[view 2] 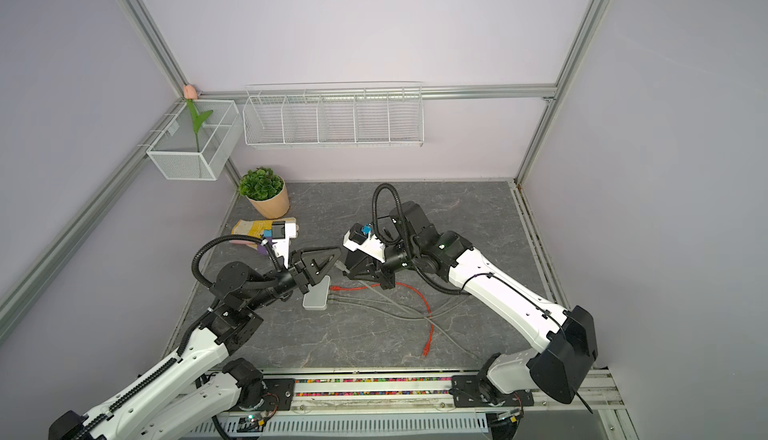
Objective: Insert the plug into the switch port
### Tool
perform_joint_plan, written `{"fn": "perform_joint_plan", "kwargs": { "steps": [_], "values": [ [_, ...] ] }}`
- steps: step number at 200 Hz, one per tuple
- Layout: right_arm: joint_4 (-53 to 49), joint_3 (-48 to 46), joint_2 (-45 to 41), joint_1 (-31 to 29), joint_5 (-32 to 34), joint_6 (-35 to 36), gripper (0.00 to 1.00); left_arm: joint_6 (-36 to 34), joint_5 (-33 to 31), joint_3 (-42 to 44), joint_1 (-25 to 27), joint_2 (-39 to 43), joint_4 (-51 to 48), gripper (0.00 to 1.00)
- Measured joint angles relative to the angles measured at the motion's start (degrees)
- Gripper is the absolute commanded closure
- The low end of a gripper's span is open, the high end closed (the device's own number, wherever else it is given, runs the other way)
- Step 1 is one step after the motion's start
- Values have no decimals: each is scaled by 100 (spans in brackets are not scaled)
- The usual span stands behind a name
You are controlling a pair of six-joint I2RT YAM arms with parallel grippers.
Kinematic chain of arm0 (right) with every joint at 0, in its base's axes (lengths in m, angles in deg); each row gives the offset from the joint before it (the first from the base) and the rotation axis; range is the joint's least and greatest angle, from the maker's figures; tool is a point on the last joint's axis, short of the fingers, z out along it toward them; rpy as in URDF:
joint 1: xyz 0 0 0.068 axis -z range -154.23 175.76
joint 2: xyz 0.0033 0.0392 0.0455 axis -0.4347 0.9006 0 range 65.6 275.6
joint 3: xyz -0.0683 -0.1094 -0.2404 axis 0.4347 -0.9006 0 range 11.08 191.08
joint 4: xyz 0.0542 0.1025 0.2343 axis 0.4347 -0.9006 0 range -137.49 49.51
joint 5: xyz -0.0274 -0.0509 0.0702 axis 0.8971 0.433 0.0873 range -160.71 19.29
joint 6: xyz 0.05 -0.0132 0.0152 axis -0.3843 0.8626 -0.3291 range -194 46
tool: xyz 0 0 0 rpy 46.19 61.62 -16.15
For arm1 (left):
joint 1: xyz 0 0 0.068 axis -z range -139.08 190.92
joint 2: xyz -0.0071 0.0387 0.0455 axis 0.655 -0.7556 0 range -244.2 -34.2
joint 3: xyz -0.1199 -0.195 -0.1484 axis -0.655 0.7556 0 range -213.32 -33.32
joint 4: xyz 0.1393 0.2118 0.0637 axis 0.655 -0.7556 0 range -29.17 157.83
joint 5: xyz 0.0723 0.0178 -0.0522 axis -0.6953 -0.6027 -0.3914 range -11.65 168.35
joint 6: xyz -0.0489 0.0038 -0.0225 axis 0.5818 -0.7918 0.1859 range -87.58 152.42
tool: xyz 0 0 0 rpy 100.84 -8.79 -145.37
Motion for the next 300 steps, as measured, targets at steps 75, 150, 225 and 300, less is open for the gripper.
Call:
{"fn": "perform_joint_plan", "kwargs": {
  "steps": [75, 150, 225, 300],
  "values": [
    [61, 0, 0, 0, 26, -125, 80, 24, -7, 0, 4, -35, 24, 100],
    [487, -129, -431, -361, 1296, -323, 71, 26, -337, 0, 22, -31, -280, 100],
    [483, -138, -457, -866, 2653, -258, 72, 26, -654, 0, 26, 20, -494, 100],
    [490, -138, -361, -1008, 2994, -258, 72, 26, -809, 0, 26, 50, -542, 100]
  ]
}}
